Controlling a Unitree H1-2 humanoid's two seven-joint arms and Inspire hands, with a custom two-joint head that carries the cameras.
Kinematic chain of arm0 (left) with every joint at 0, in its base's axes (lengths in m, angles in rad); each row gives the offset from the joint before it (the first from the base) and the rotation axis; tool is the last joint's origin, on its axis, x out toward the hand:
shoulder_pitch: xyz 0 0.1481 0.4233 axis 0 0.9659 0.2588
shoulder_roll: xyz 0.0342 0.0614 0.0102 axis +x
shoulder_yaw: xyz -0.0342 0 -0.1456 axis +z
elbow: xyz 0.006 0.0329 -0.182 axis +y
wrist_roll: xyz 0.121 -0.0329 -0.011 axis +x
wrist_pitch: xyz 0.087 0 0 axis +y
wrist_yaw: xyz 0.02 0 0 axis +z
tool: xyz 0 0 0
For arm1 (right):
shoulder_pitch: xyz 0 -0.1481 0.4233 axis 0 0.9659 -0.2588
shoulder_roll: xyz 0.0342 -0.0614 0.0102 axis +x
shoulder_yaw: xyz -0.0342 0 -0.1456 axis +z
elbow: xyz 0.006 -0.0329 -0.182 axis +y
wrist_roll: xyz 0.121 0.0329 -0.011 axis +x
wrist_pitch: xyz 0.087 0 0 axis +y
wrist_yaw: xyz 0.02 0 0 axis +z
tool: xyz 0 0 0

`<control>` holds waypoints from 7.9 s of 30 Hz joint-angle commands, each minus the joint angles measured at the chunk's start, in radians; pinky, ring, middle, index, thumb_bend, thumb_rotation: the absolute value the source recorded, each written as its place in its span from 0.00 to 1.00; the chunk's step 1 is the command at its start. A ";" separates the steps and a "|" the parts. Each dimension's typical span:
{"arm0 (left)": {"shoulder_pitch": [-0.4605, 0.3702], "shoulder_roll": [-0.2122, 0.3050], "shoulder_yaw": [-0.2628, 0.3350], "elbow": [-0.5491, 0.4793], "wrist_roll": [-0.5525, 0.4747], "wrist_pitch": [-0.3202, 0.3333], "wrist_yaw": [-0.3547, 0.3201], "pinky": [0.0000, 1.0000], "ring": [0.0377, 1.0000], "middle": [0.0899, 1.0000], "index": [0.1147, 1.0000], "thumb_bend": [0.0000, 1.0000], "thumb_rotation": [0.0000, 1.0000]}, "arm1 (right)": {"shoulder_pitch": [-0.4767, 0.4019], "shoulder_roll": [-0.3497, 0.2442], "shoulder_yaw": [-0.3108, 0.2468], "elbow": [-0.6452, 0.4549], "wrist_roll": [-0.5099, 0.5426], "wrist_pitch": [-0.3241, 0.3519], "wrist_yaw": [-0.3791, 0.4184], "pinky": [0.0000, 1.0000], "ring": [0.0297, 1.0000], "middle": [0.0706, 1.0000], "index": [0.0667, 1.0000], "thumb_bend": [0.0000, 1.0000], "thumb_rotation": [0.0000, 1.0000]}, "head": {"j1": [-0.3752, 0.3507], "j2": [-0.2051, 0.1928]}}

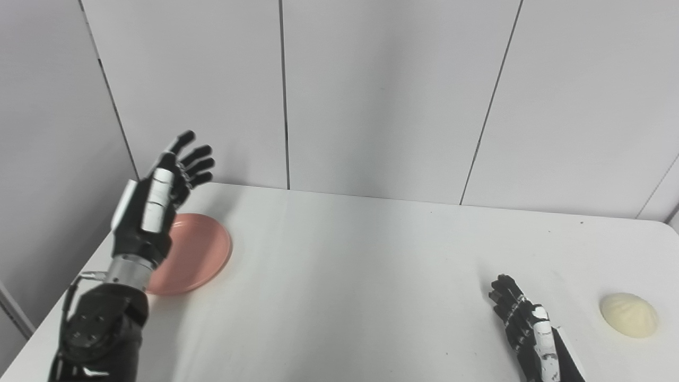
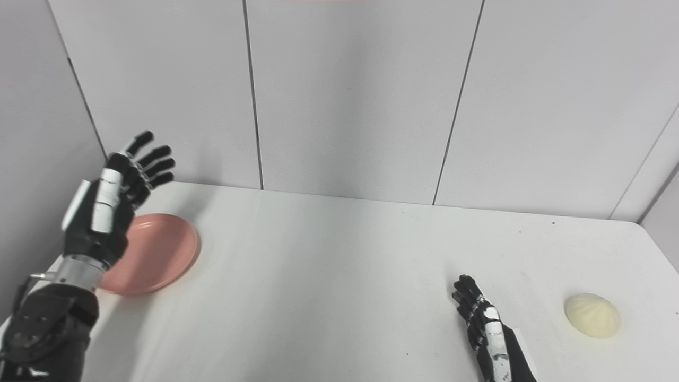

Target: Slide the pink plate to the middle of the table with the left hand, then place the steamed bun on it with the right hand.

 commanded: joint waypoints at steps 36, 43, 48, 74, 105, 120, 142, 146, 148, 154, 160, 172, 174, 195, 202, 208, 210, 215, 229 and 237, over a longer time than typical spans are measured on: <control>-0.177 0.251 0.186 0.766 -0.205 -0.301 -0.196 0.80 0.79 0.77 0.80 0.82 0.91 | 0.024 -0.009 0.004 0.006 0.021 -0.031 0.020 0.99 0.94 0.92 0.91 0.79 1.00 | 0.002 0.019; -0.168 0.229 0.190 0.795 -0.219 -0.282 -0.175 0.81 0.81 0.79 0.79 0.80 0.91 | 0.026 -0.011 0.003 -0.002 0.022 -0.027 0.017 0.98 0.93 0.92 0.91 0.78 1.00 | 0.003 0.026; -0.159 0.204 0.190 0.802 -0.235 -0.276 -0.182 0.82 0.82 0.80 0.82 0.79 0.90 | 0.028 -0.011 0.004 -0.010 0.024 -0.020 0.015 0.99 0.94 0.92 0.91 0.78 1.00 | 0.000 0.031; -0.164 0.144 0.138 0.950 -0.218 -0.291 -0.216 0.82 0.79 0.76 0.83 0.80 0.89 | 0.034 -0.016 0.005 -0.024 0.023 -0.013 0.014 0.98 0.94 0.91 0.91 0.80 1.00 | -0.016 0.047; -0.185 0.056 0.001 0.819 -0.144 -0.199 -0.190 0.79 0.77 0.74 0.81 0.82 0.91 | 0.029 -0.006 0.015 -0.025 0.008 -0.013 0.004 0.96 0.93 0.91 0.91 0.79 1.00 | -0.031 0.047; -0.182 0.015 -0.052 0.786 -0.119 -0.126 -0.187 0.78 0.78 0.76 0.80 0.81 0.90 | 0.027 -0.004 0.019 -0.024 0.005 -0.008 0.002 0.96 0.93 0.92 0.91 0.80 1.00 | -0.041 0.048; -0.236 -0.099 -0.069 0.771 -0.097 -0.075 -0.126 0.76 0.75 0.73 0.76 0.81 0.89 | 0.036 0.003 0.044 -0.057 -0.019 -0.006 -0.012 0.96 0.93 0.90 0.91 0.81 0.99 | -0.079 0.064; -0.246 -0.142 -0.066 0.775 -0.094 -0.086 -0.098 0.77 0.76 0.73 0.75 0.81 0.88 | 0.038 0.001 0.047 -0.063 -0.026 -0.005 -0.013 0.96 0.92 0.90 0.90 0.80 1.00 | -0.079 0.066; -0.249 -0.157 -0.062 0.774 -0.096 -0.088 -0.089 0.77 0.76 0.73 0.75 0.81 0.88 | 0.039 0.000 0.049 -0.068 -0.029 -0.002 -0.014 0.96 0.92 0.90 0.90 0.80 1.00 | -0.082 0.068; -0.256 -0.187 -0.059 0.779 -0.094 -0.097 -0.072 0.77 0.78 0.75 0.79 0.80 0.91 | 0.041 -0.001 0.052 -0.074 -0.029 -0.003 -0.013 0.96 0.92 0.90 0.90 0.78 1.00 | -0.088 0.069; -0.262 -0.209 -0.066 0.770 -0.084 -0.105 -0.045 0.79 0.77 0.73 0.79 0.80 0.90 | 0.040 0.001 0.056 -0.074 -0.038 -0.004 -0.016 0.96 0.92 0.89 0.89 0.79 1.00 | -0.111 0.073; -0.273 -0.306 -0.116 0.768 -0.005 -0.147 0.030 0.82 0.83 0.85 0.86 0.79 0.88 | 0.050 0.031 0.078 -0.104 -0.083 0.009 -0.049 0.93 0.91 0.88 0.87 0.83 0.97 | -0.209 0.087; -0.272 -0.322 -0.125 0.773 0.002 -0.149 0.035 0.80 0.83 0.85 0.87 0.79 0.88 | 0.052 0.040 0.081 -0.111 -0.088 0.015 -0.056 0.93 0.90 0.87 0.87 0.83 0.96 | -0.225 0.089; -0.281 -0.354 -0.229 0.865 0.067 -0.340 -0.069 0.80 0.81 0.82 0.84 0.79 0.85 | 0.065 0.069 0.095 -0.143 -0.118 0.040 -0.090 0.92 0.90 0.87 0.86 0.84 0.95 | -0.316 0.117; -0.274 -0.351 -0.219 0.869 0.061 -0.342 -0.073 0.82 0.81 0.81 0.84 0.77 0.86 | 0.061 0.066 0.094 -0.127 -0.132 0.026 -0.092 0.91 0.89 0.87 0.86 0.84 0.96 | -0.327 0.111; -0.269 -0.354 -0.207 0.880 0.061 -0.366 -0.071 0.82 0.82 0.82 0.85 0.76 0.85 | 0.065 0.084 0.064 -0.122 -0.124 -0.022 -0.111 0.90 0.88 0.86 0.85 0.82 0.94 | -0.360 0.101; -0.266 -0.356 -0.204 0.876 0.063 -0.378 -0.067 0.81 0.82 0.81 0.84 0.75 0.84 | 0.066 0.089 0.053 -0.127 -0.133 -0.048 -0.121 0.90 0.88 0.86 0.85 0.81 0.93 | -0.371 0.098; -0.255 -0.356 -0.196 0.863 0.062 -0.385 -0.069 0.80 0.82 0.79 0.82 0.72 0.83 | 0.057 0.080 0.031 -0.145 -0.205 -0.150 -0.158 0.86 0.87 0.86 0.87 0.83 0.97 | -0.385 0.088; -0.250 -0.347 -0.179 0.866 0.056 -0.362 -0.081 0.81 0.83 0.80 0.84 0.73 0.81 | -0.078 -0.119 -0.095 -0.281 -0.576 -0.089 -0.235 0.74 0.84 0.86 0.86 0.95 0.91 | -0.395 0.064; -0.252 -0.342 -0.174 0.875 0.058 -0.364 -0.085 0.79 0.82 0.79 0.85 0.73 0.81 | -0.155 -0.264 -0.098 -0.465 -0.869 0.263 -0.064 0.83 0.94 0.95 0.91 0.97 0.58 | -0.414 0.063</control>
